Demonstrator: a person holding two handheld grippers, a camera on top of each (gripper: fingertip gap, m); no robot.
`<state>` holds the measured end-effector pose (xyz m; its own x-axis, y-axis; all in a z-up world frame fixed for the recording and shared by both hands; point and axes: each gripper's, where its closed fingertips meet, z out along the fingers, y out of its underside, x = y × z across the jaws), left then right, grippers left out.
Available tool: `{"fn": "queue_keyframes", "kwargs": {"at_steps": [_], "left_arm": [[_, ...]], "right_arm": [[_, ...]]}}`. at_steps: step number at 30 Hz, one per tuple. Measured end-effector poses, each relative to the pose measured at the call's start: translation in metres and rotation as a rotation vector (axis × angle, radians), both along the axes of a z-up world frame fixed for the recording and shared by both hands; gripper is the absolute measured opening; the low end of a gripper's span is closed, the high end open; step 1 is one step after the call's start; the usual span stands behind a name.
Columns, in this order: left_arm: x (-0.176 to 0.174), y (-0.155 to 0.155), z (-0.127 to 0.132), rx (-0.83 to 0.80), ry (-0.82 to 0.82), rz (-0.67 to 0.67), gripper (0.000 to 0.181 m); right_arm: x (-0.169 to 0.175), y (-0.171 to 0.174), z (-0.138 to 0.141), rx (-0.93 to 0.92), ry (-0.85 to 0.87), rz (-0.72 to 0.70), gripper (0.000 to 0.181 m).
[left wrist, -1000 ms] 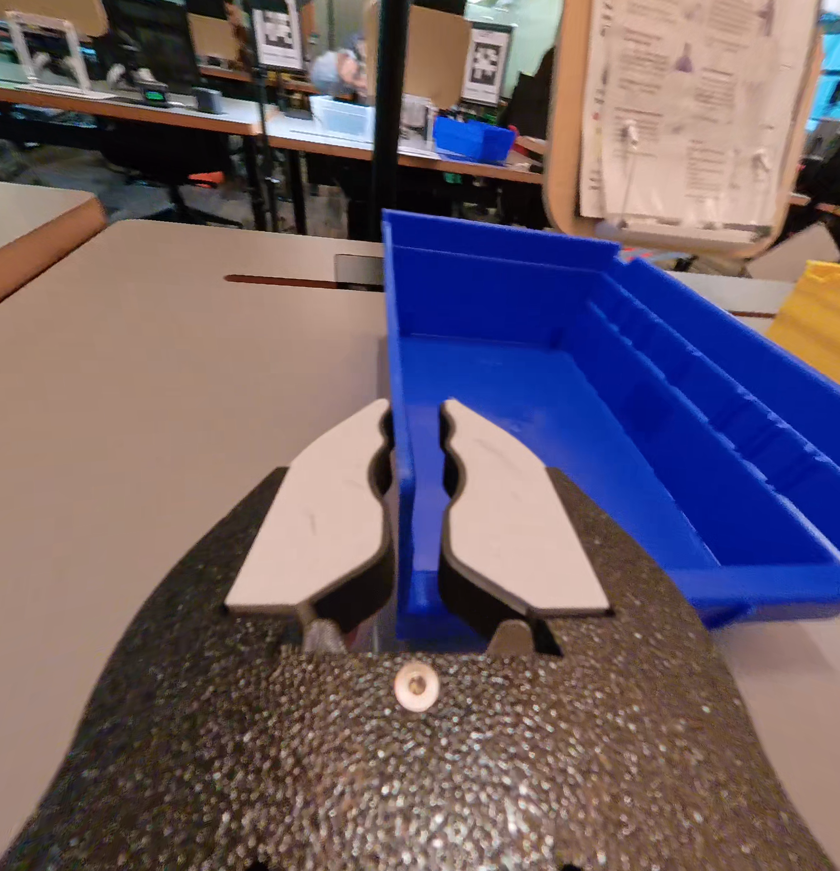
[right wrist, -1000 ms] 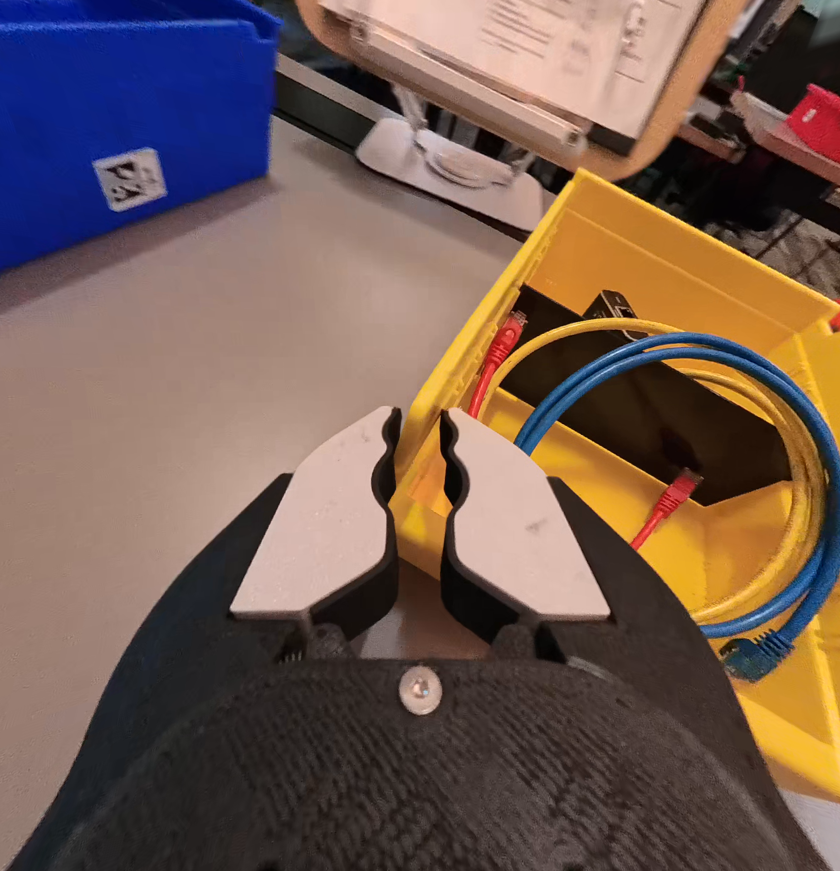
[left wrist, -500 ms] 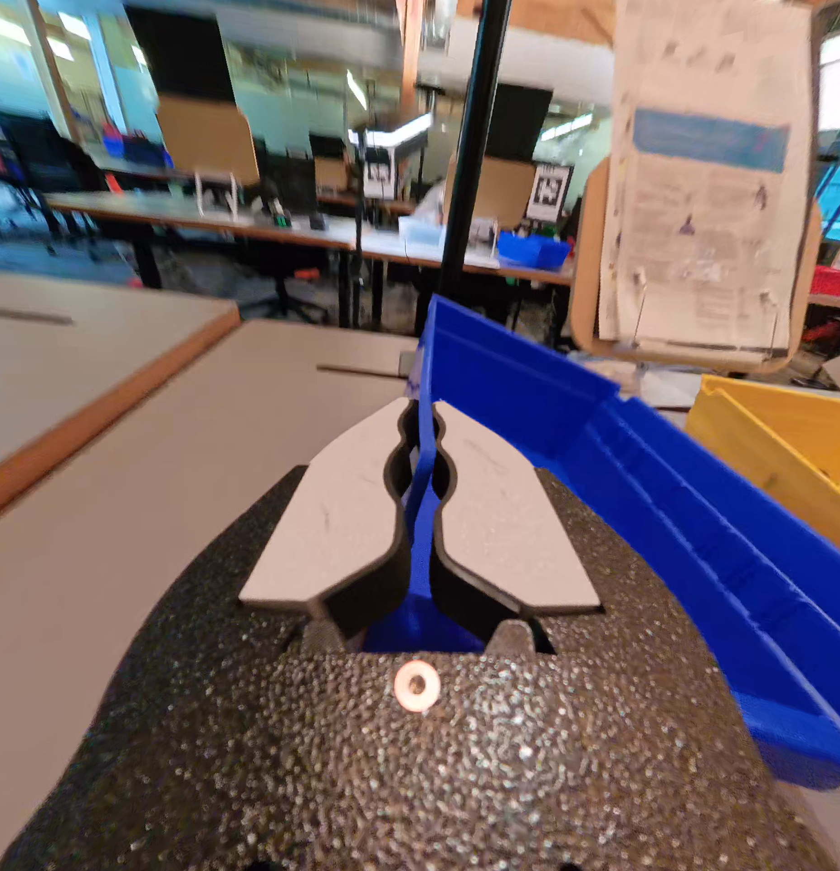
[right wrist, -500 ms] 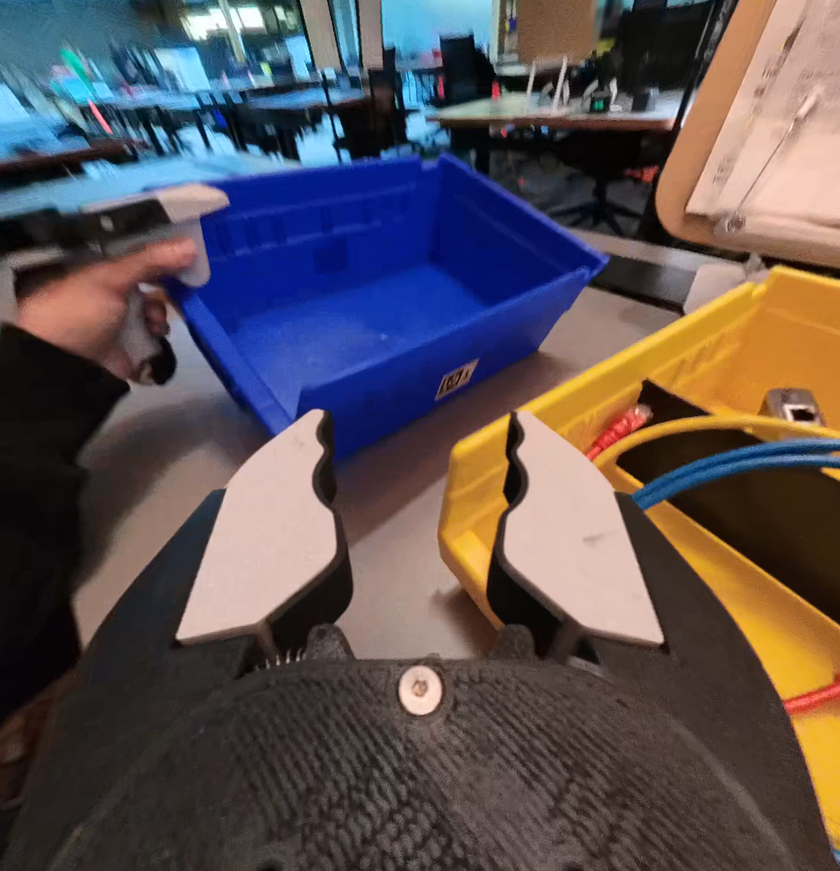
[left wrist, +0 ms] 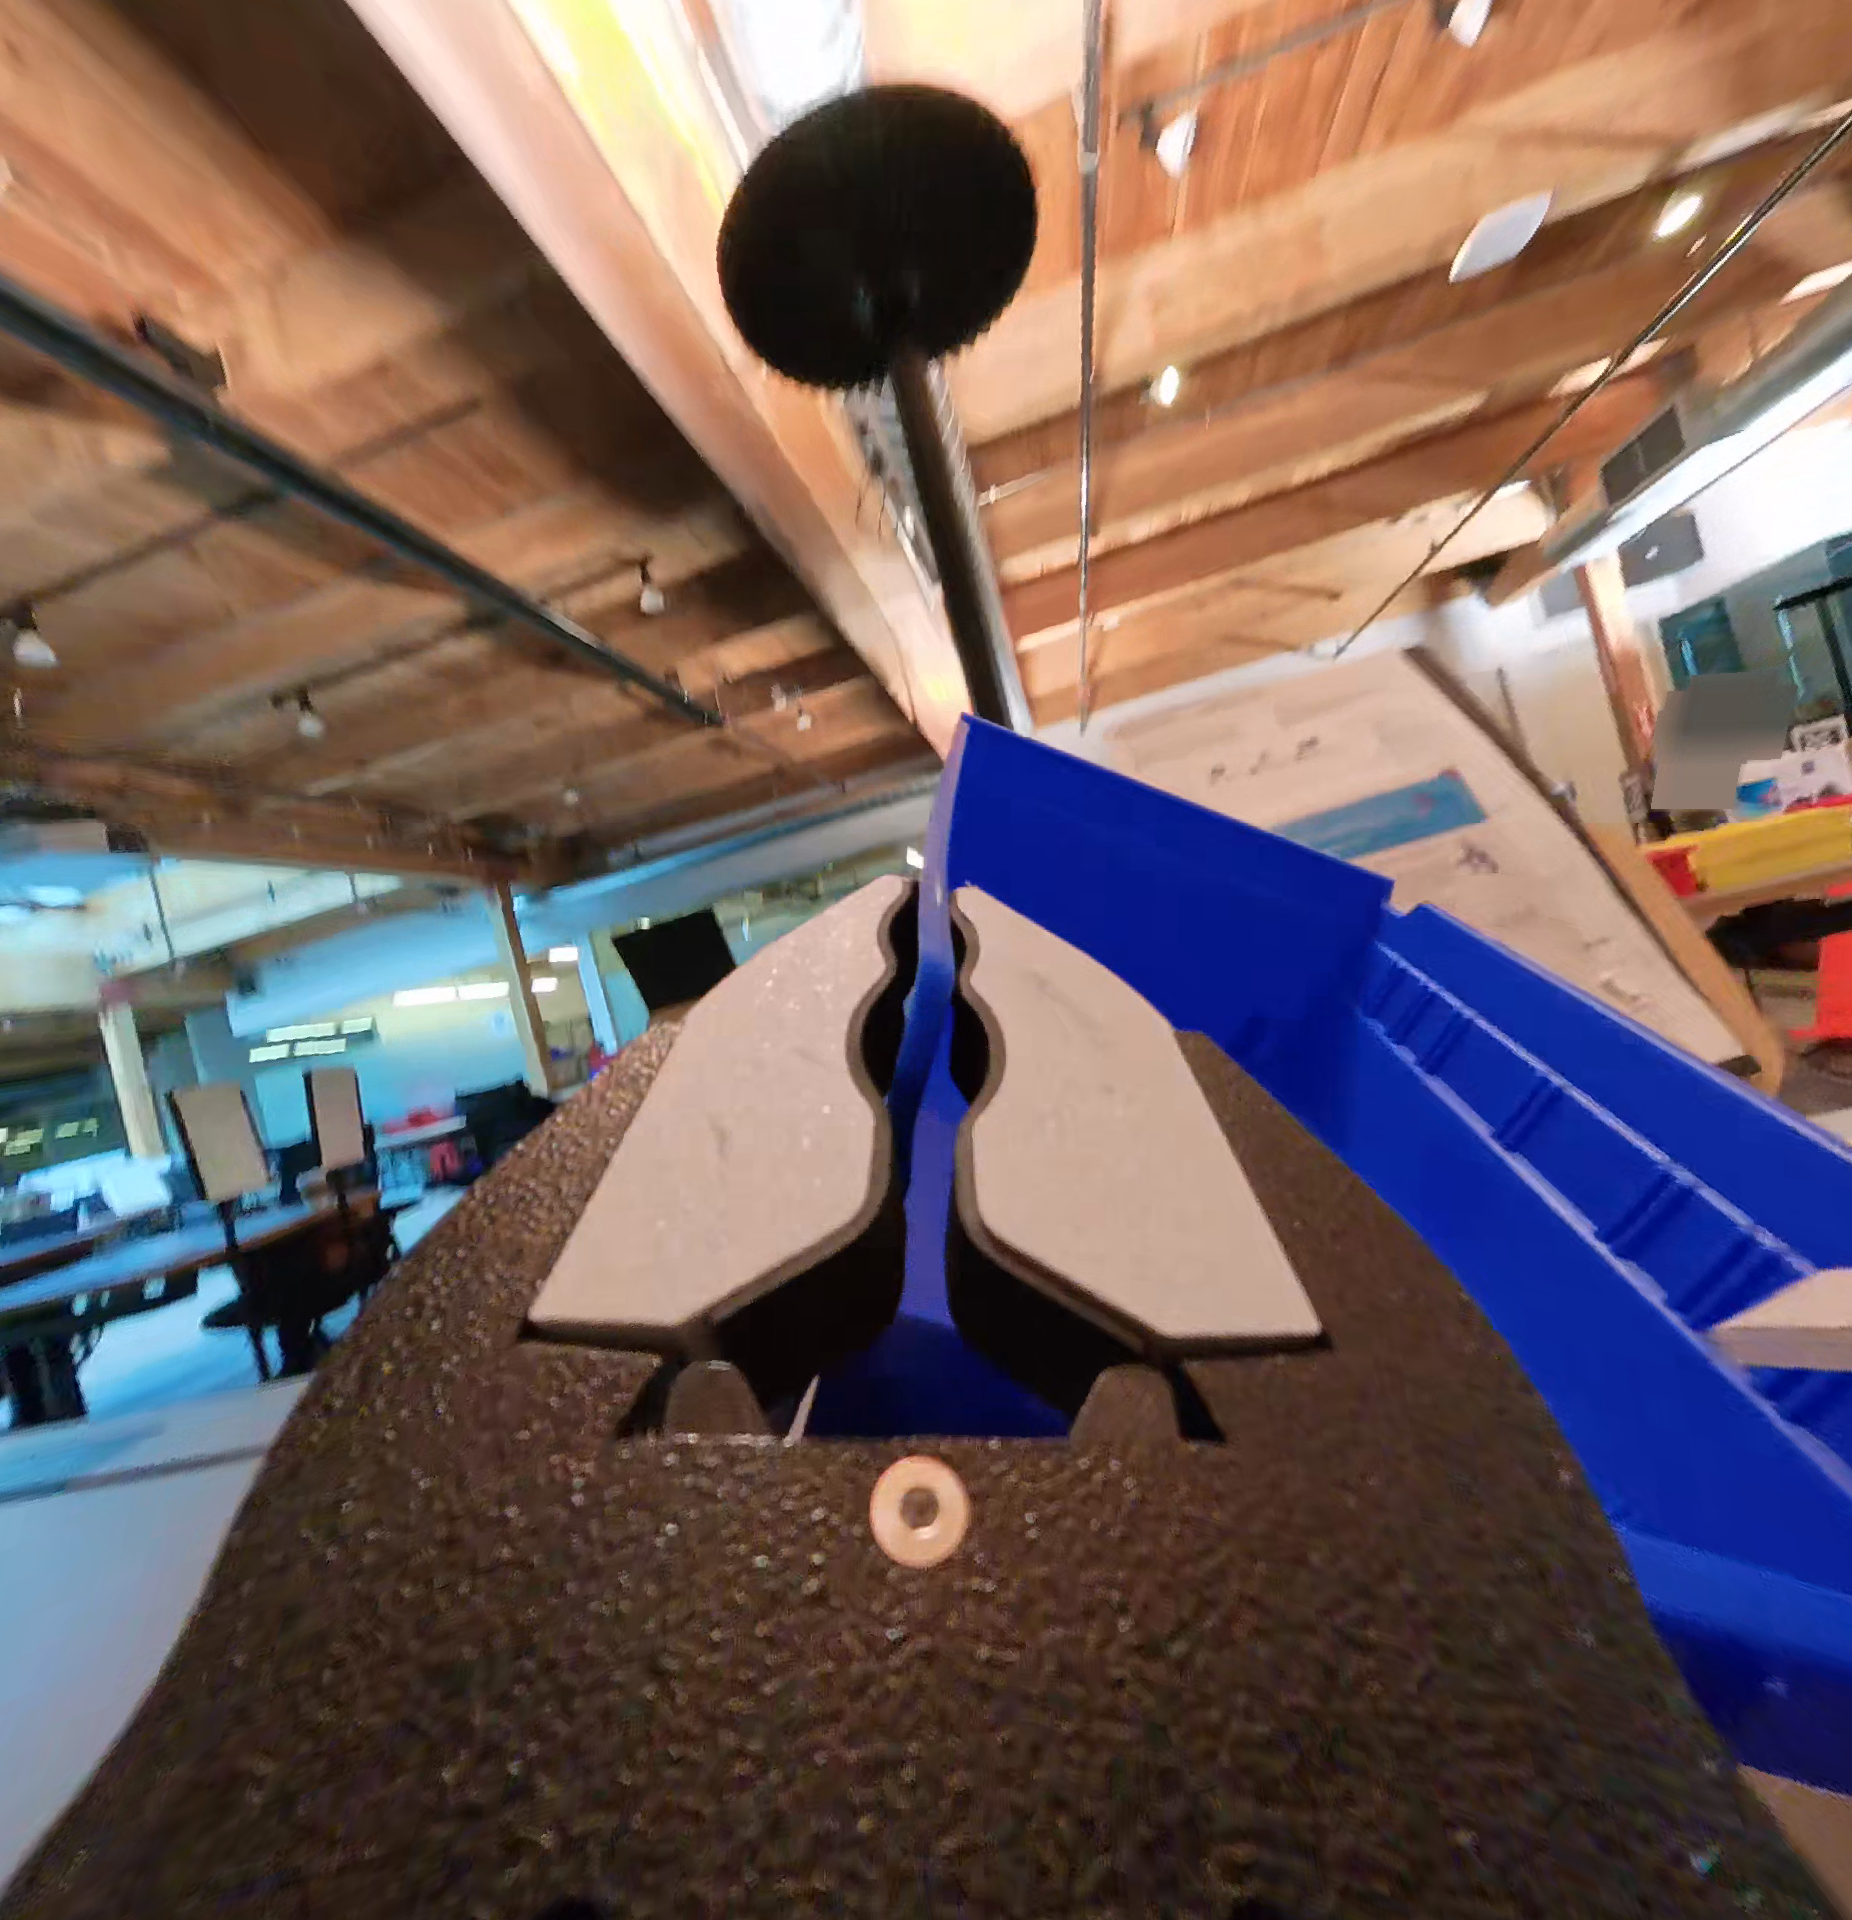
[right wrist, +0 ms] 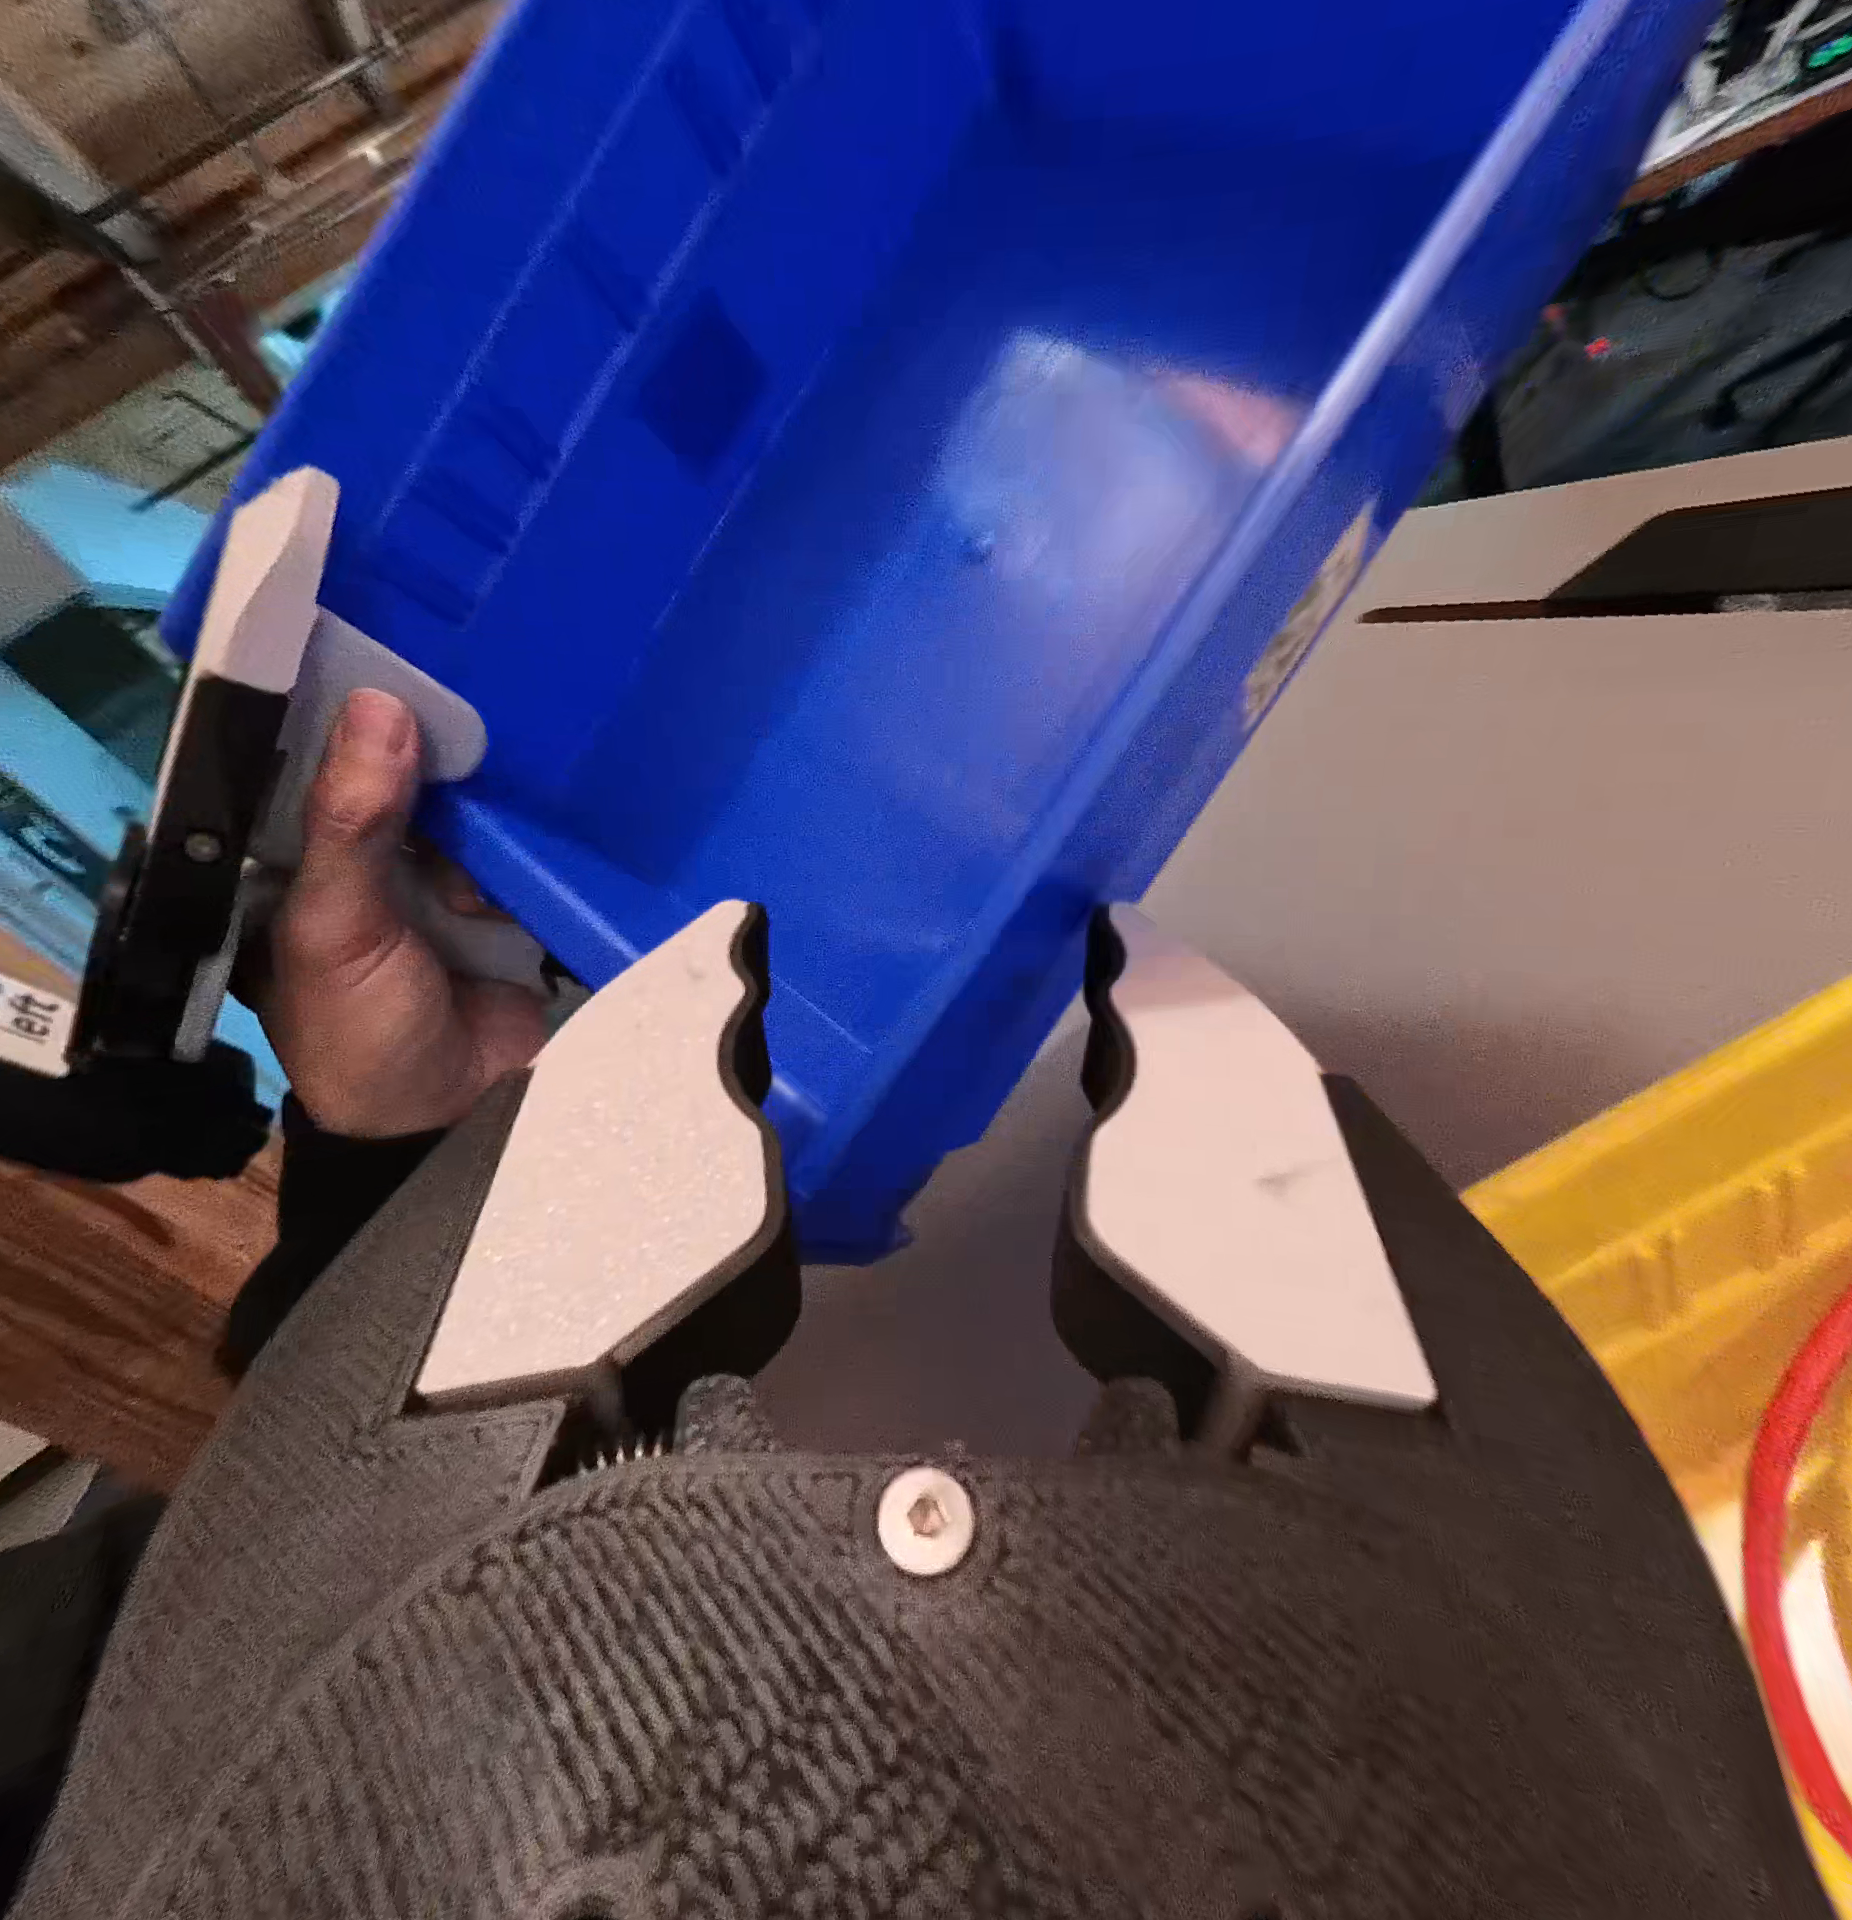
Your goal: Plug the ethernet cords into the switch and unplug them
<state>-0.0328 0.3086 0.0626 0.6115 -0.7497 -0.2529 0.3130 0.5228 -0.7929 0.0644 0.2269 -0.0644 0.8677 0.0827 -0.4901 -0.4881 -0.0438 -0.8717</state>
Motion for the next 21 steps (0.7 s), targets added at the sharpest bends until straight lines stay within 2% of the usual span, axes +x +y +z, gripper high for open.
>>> {"fn": "queue_keyframes", "kwargs": {"at_steps": [1,6,9,12,14,18,20,21], "left_arm": [[0.000,-0.013,0.004,0.028,-0.026,-0.026,0.003],[0.016,-0.093,0.012,0.274,-0.031,-0.133,0.011],[0.032,-0.144,0.004,0.322,0.009,-0.293,0.029],[0.039,-0.189,-0.005,0.325,0.035,-0.516,0.046],[0.044,-0.211,-0.014,0.326,0.061,-0.623,0.051],[0.068,-0.215,-0.040,0.233,0.137,-0.709,0.057],[0.085,-0.204,-0.058,0.142,0.190,-0.720,0.059],[0.097,-0.192,-0.070,0.079,0.237,-0.682,0.060]], "right_arm": [[0.004,0.000,-0.002,-0.014,0.009,-0.038,0.054],[0.051,-0.021,-0.003,0.002,-0.066,-0.280,0.023],[0.082,-0.043,0.011,0.125,0.045,-0.319,0.004],[0.125,-0.080,0.023,0.222,0.151,-0.402,0.006],[0.151,-0.112,0.031,0.235,0.069,-0.517,0.007],[0.196,-0.180,0.039,0.303,0.153,-0.630,0.006],[0.217,-0.228,0.045,0.325,0.102,-0.752,0.006],[0.226,-0.252,0.047,0.319,0.077,-0.815,0.006]]}}
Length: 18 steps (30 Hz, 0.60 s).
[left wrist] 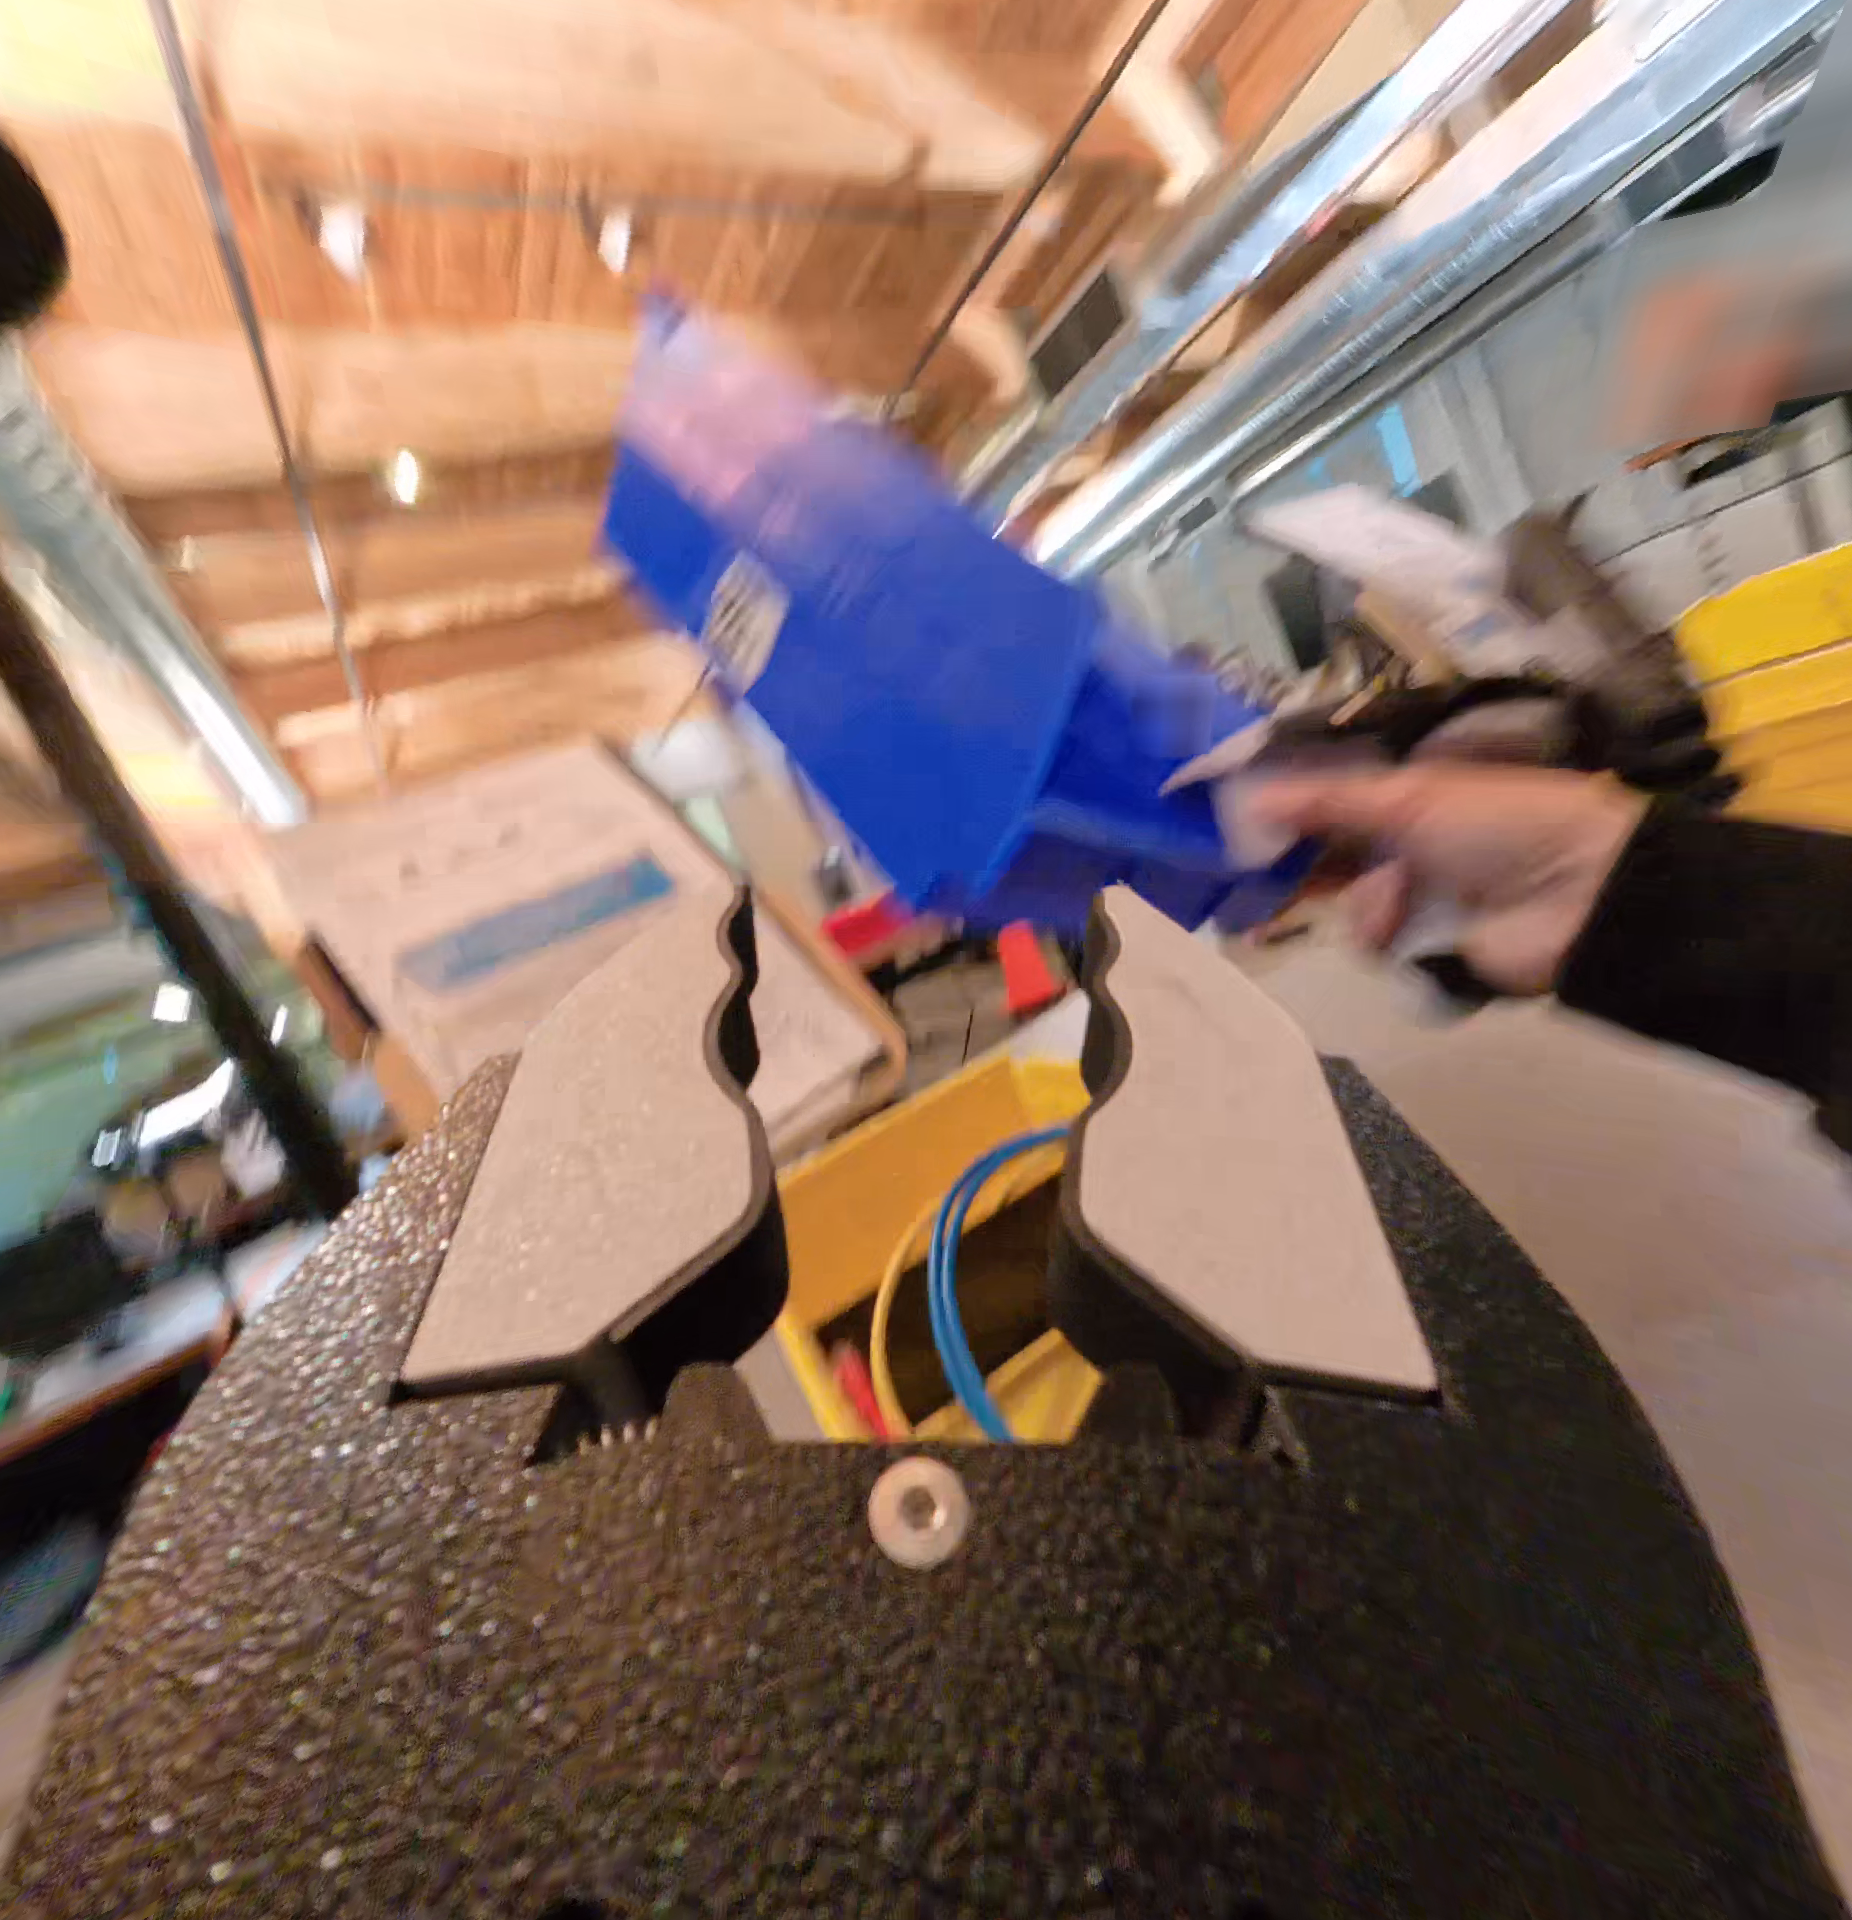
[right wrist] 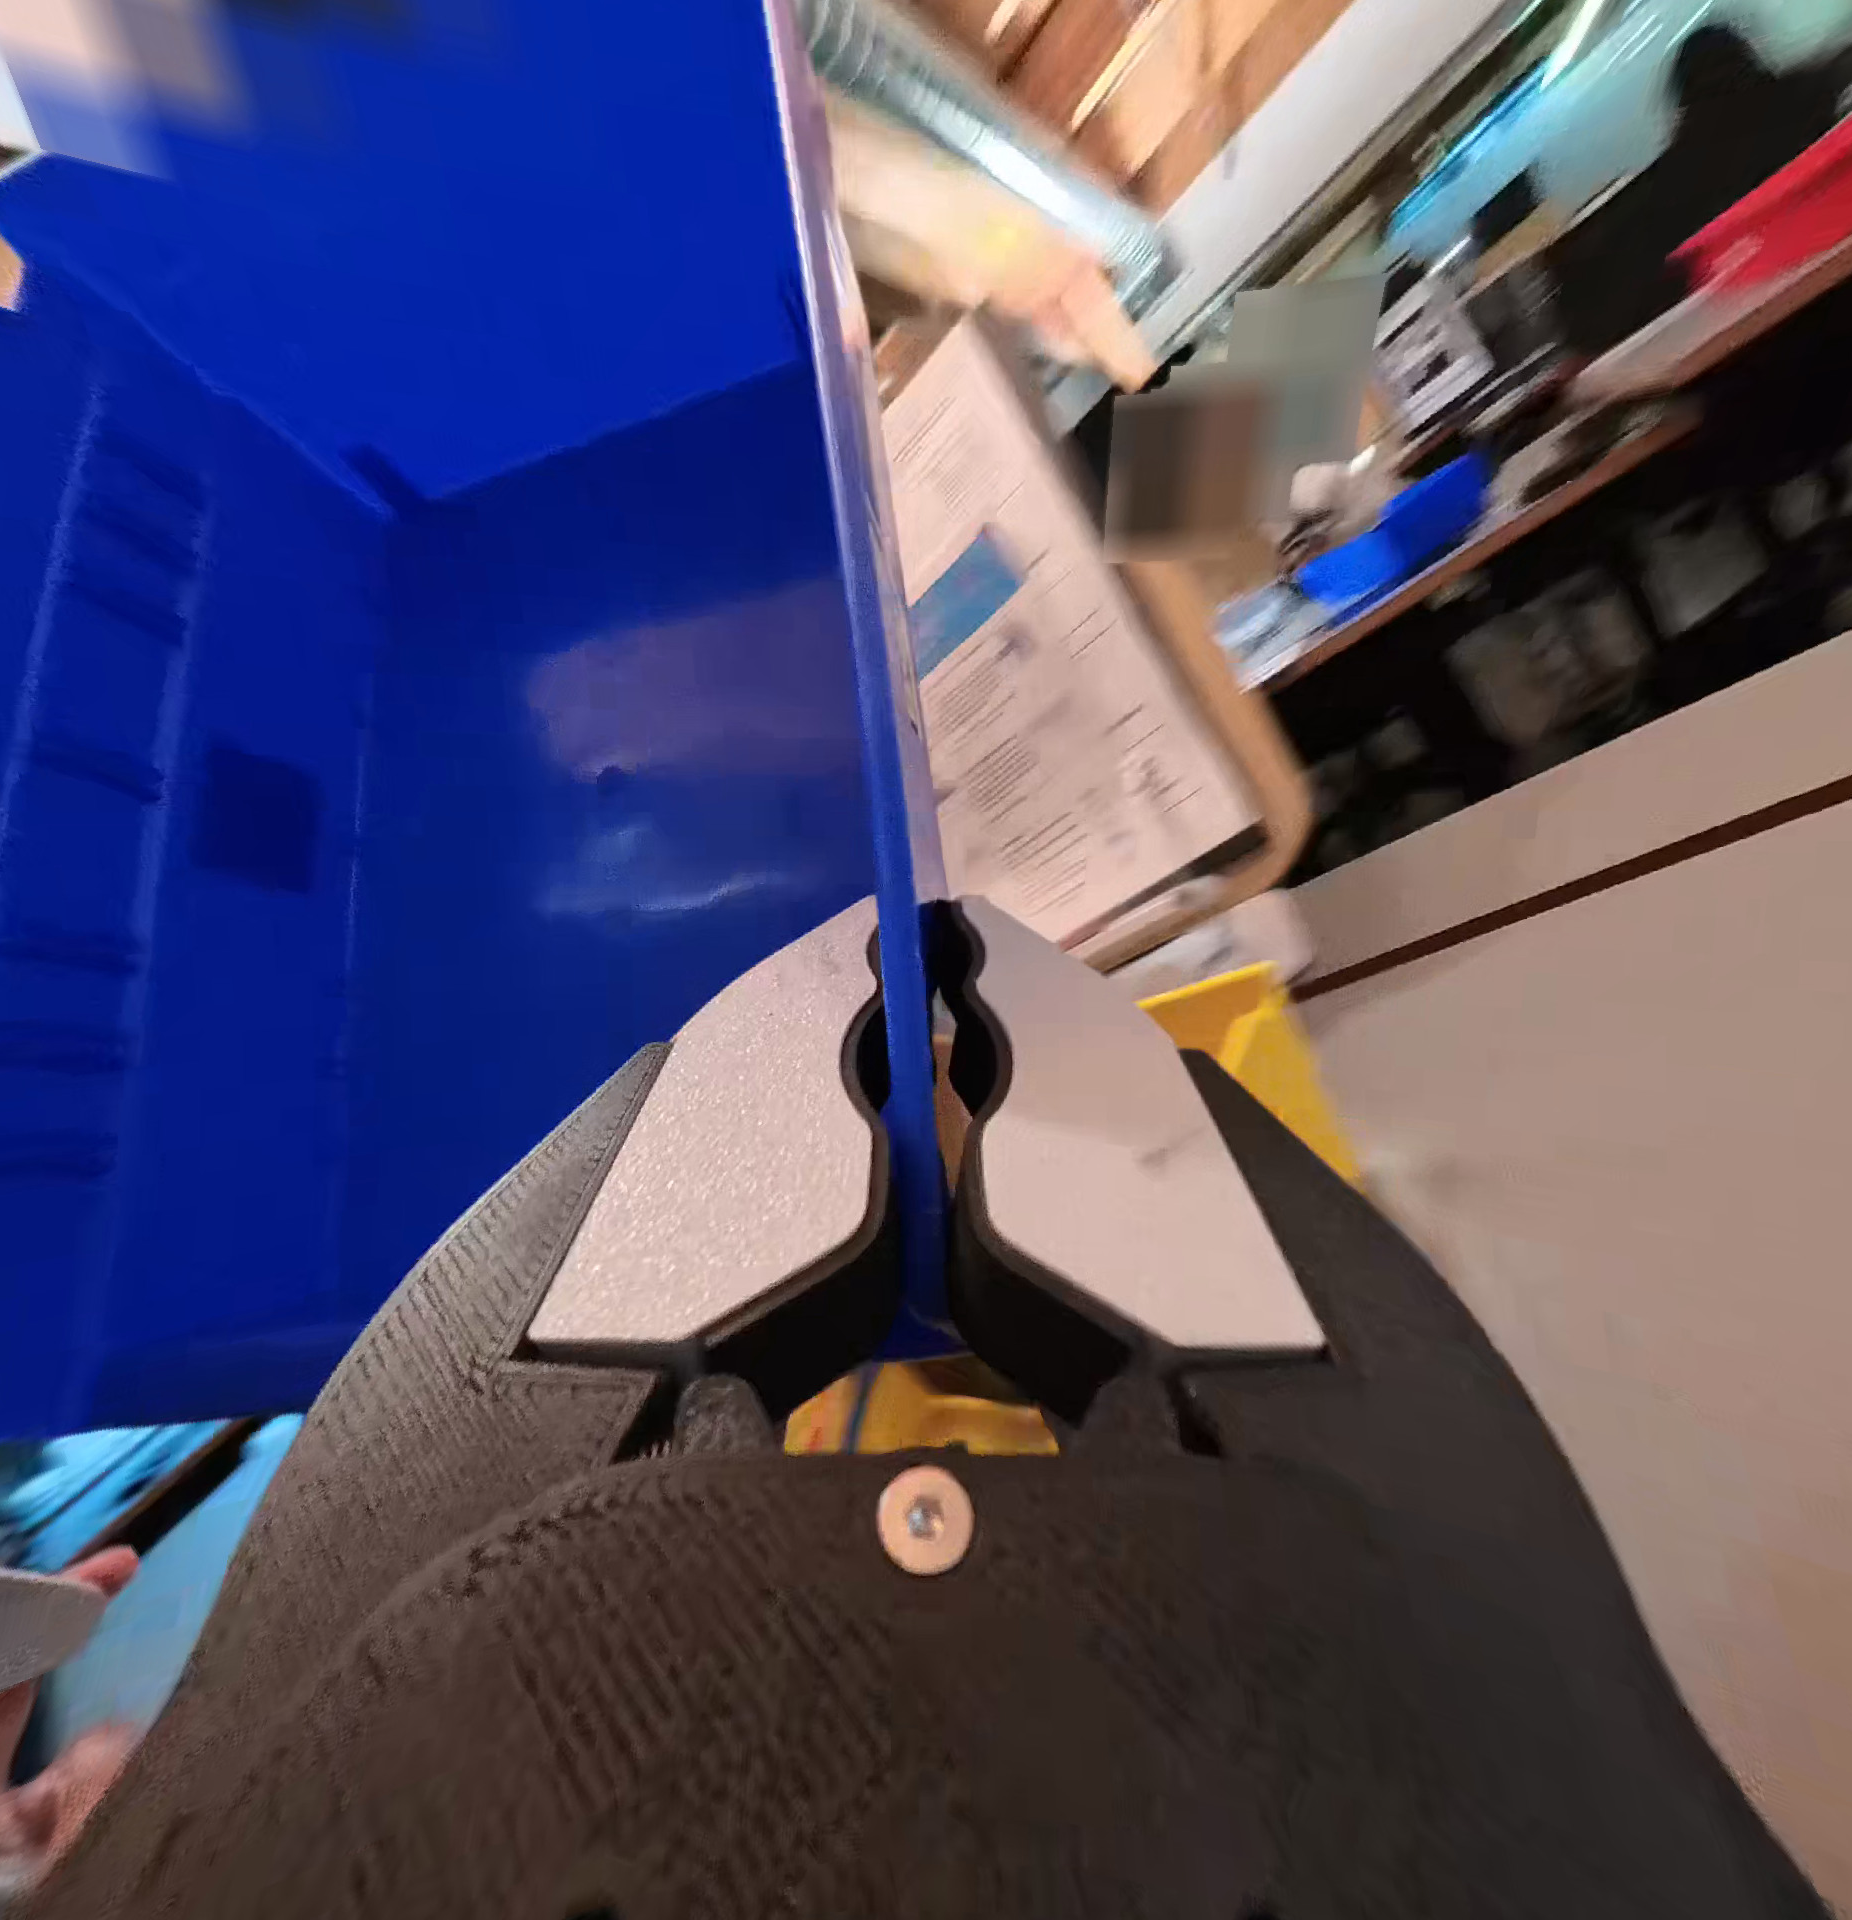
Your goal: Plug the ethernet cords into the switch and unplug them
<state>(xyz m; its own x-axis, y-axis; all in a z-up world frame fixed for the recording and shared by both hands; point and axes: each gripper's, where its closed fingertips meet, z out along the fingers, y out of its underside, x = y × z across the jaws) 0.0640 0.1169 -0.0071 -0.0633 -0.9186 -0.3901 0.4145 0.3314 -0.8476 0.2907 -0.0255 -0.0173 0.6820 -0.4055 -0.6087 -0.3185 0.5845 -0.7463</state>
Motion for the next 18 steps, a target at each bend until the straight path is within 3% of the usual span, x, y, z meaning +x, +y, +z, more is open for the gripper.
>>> {"fn": "queue_keyframes", "kwargs": {"at_steps": [4,8,12,15,17,18], "left_arm": [[0.046,0.055,-0.073,-0.143,0.313,0.200,0.068],[0.071,0.076,-0.137,-0.242,0.507,0.239,0.067],[0.087,0.079,-0.162,-0.227,0.604,0.273,0.057],[0.092,0.079,-0.165,-0.206,0.631,0.274,0.036],[0.092,0.085,-0.171,-0.165,0.663,0.303,0.010],[0.093,0.088,-0.171,-0.154,0.664,0.317,0.009]], "right_arm": [[0.032,-0.094,-0.007,-0.121,-0.028,-0.208,0.006],[0.058,-0.167,-0.037,-0.330,0.011,-0.391,0.006],[0.077,-0.205,-0.081,-0.523,0.099,-0.478,0.006],[0.087,-0.213,-0.109,-0.599,0.194,-0.456,0.006],[0.090,-0.216,-0.118,-0.652,0.213,-0.459,0.007],[0.091,-0.217,-0.122,-0.676,0.226,-0.462,0.007]]}}
